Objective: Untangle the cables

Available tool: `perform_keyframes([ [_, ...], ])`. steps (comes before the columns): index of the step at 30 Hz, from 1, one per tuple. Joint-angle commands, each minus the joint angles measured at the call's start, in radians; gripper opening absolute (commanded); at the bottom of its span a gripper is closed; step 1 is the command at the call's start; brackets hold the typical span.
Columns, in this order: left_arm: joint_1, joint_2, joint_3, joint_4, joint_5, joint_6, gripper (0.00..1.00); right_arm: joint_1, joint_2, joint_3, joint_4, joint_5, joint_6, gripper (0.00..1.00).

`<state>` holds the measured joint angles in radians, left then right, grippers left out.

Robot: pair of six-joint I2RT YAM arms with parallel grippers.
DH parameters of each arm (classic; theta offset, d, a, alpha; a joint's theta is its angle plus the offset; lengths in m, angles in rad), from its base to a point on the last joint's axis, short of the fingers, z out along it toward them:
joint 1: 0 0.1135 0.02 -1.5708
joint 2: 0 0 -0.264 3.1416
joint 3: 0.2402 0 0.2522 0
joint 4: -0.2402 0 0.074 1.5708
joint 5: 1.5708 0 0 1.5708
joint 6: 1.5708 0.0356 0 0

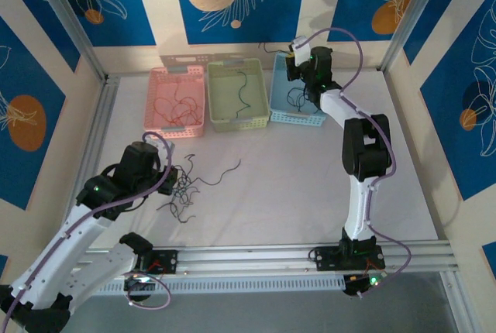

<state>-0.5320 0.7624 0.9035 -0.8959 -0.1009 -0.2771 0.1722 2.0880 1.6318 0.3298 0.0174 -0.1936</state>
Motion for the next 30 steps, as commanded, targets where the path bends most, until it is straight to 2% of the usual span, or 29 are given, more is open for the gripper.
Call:
perform_keyframes([
  [1,0.009,0.003,-0.008,0.023,0.013,0.023,0.0,-0.001,-0.056,0.014,0.108,-0.124,-0.148,0.0],
  [6,0.009,0.009,-0.009,0.023,0.009,0.022,0.0,0.0,-0.003,0.05,0.156,-0.115,-0.214,0.0],
  [11,0.01,0.018,-0.011,0.023,0.009,0.022,0.0,0.017,0.051,0.046,0.183,-0.158,-0.466,0.0],
  [13,0.009,0.025,-0.011,0.023,0.009,0.022,0.0,0.021,0.071,0.044,0.179,-0.131,-0.524,0.0],
  [17,0.01,0.032,-0.011,0.023,0.008,0.021,0.0,0.005,0.107,0.038,0.193,0.029,-0.436,0.0],
  [21,0.011,0.032,-0.011,0.023,0.007,0.021,0.0,-0.021,0.098,-0.011,0.153,0.043,-0.241,0.0],
  [26,0.01,0.028,-0.011,0.023,0.004,0.021,0.0,-0.029,0.086,-0.076,0.134,0.169,-0.101,0.0],
  [30,0.01,0.026,-0.011,0.023,0.004,0.02,0.0,-0.045,0.071,-0.096,0.031,0.219,0.031,0.0],
])
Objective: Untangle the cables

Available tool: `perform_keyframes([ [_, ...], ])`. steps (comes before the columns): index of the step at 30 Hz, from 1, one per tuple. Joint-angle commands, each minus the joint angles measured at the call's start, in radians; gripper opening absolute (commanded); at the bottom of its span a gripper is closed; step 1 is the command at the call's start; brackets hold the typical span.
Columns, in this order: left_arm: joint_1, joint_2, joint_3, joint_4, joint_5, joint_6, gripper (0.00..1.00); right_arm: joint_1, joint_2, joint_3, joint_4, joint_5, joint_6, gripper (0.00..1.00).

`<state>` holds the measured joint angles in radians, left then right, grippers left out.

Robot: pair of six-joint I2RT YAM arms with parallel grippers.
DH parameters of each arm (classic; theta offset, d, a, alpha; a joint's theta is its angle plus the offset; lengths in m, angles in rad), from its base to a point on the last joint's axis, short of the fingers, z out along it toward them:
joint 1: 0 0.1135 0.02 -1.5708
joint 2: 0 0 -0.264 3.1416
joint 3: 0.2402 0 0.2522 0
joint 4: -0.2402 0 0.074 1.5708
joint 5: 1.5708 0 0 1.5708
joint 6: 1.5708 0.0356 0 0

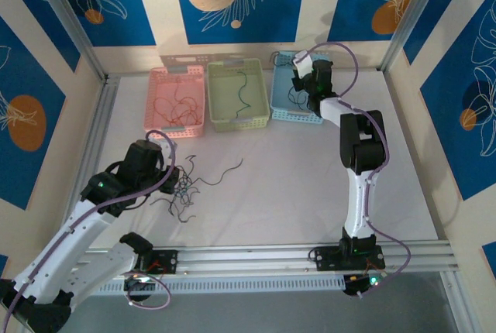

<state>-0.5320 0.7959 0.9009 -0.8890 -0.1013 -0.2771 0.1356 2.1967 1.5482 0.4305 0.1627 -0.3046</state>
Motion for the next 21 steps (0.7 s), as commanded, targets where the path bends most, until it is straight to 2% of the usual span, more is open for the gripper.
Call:
perform_keyframes([
  [1,0.01,-0.007,-0.007,0.017,0.005,0.021,0.0,-0.01,-0.037,-0.005,-0.107,0.086,0.158,0.0],
  [10,0.011,-0.009,-0.007,0.015,0.002,0.021,0.0,-0.019,-0.021,0.08,-0.329,0.254,0.279,0.0],
  [17,0.011,-0.013,-0.007,0.015,0.003,0.02,0.0,0.006,0.078,0.242,-0.525,0.219,0.251,0.0],
  [19,0.009,-0.013,-0.007,0.015,0.003,0.021,0.0,0.01,0.101,0.271,-0.542,0.222,0.261,0.05],
  [21,0.01,-0.012,-0.007,0.015,0.005,0.02,0.0,0.008,0.117,0.296,-0.563,0.221,0.285,0.15],
])
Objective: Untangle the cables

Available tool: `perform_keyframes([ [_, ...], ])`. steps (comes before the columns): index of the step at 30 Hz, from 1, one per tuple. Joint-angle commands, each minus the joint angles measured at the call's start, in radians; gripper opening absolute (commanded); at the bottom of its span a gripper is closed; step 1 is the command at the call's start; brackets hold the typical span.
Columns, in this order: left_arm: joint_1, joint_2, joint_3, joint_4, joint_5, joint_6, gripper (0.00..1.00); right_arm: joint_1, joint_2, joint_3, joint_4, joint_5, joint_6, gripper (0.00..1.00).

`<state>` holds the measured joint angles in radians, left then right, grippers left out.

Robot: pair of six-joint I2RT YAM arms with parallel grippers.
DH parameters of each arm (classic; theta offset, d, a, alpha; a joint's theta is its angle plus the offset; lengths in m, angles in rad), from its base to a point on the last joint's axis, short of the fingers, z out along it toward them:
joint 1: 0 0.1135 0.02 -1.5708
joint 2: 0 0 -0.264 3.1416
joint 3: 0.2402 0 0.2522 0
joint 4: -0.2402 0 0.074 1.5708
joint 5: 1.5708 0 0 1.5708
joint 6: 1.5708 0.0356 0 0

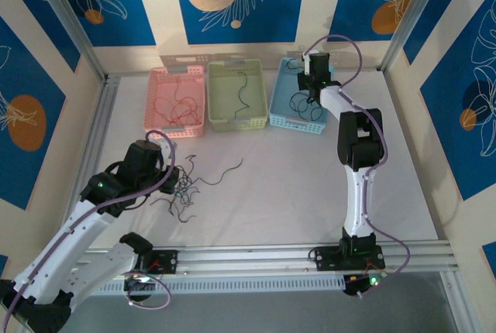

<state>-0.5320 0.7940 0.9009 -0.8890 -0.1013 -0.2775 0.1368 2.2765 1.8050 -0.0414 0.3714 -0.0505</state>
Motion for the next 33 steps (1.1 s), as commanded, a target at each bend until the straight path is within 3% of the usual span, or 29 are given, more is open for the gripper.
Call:
perform_keyframes([
  [1,0.011,-0.01,-0.007,0.015,0.006,0.021,0.0,0.006,0.048,0.067,-0.125,0.011,0.044,0.21],
  [7,0.011,-0.014,-0.007,0.015,0.005,0.021,0.0,0.004,0.032,0.125,-0.211,0.009,0.088,0.4],
  [13,0.009,-0.019,-0.006,0.015,0.004,0.02,0.0,0.004,-0.088,0.086,-0.216,-0.005,0.112,0.5],
  [20,0.011,-0.02,-0.004,0.014,0.002,0.021,0.0,0.015,-0.304,-0.031,-0.181,-0.042,0.153,0.55],
  [26,0.012,-0.036,0.003,0.016,0.017,0.022,0.0,0.073,-0.64,-0.359,-0.068,-0.239,0.244,0.48],
  [33,0.01,-0.026,0.02,0.041,0.13,0.005,0.0,0.357,-1.004,-0.832,0.019,-0.476,0.268,0.47],
])
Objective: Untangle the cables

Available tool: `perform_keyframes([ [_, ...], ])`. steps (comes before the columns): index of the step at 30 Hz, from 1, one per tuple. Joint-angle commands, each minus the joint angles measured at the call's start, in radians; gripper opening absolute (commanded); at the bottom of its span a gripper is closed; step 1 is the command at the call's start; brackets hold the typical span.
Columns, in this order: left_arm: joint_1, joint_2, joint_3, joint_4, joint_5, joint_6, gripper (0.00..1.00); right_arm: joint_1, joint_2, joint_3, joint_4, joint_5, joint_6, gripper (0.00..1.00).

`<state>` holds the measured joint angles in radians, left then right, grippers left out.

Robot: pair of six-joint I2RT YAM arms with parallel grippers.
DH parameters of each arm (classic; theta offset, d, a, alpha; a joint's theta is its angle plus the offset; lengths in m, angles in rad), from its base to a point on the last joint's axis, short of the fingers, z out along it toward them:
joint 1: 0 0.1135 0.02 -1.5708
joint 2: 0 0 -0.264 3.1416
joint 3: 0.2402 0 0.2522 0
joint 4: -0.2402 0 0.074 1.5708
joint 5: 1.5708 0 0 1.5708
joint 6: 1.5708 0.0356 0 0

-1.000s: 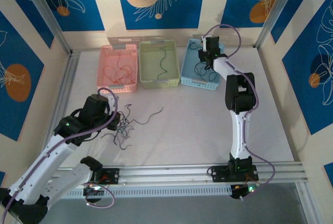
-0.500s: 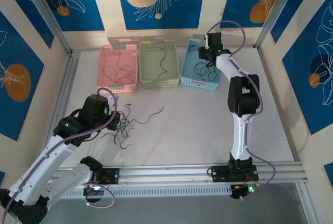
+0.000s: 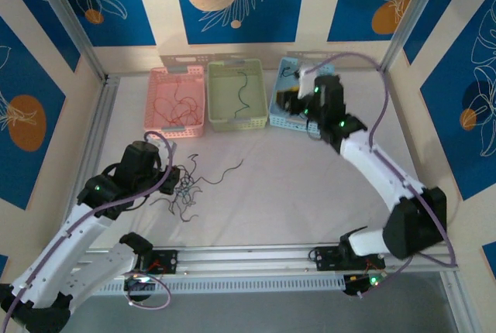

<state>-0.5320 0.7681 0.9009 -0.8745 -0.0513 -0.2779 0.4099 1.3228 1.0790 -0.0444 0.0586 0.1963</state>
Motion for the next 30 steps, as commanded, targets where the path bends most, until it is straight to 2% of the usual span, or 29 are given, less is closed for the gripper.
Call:
perform_keyframes([
  [1,0.011,0.005,0.018,0.036,0.104,-0.001,0.0,0.15,-0.083,-0.16,0.029,-0.17,0.01,0.47],
  [4,0.01,0.029,0.025,0.056,0.153,-0.003,0.0,0.312,-0.136,-0.282,0.042,-0.242,-0.022,0.47],
  [6,0.01,0.039,0.029,0.063,0.167,0.0,0.0,0.395,-0.155,-0.356,0.081,-0.244,-0.04,0.48],
  [10,0.009,0.051,0.027,0.066,0.202,0.011,0.0,0.493,-0.14,-0.421,0.111,-0.235,-0.116,0.51],
  [24,0.009,0.044,0.014,0.069,0.254,0.031,0.0,0.524,0.159,-0.296,0.299,-0.194,-0.19,0.52],
  [30,0.009,0.039,0.01,0.071,0.248,0.03,0.0,0.541,0.264,-0.233,0.316,-0.187,-0.201,0.47],
])
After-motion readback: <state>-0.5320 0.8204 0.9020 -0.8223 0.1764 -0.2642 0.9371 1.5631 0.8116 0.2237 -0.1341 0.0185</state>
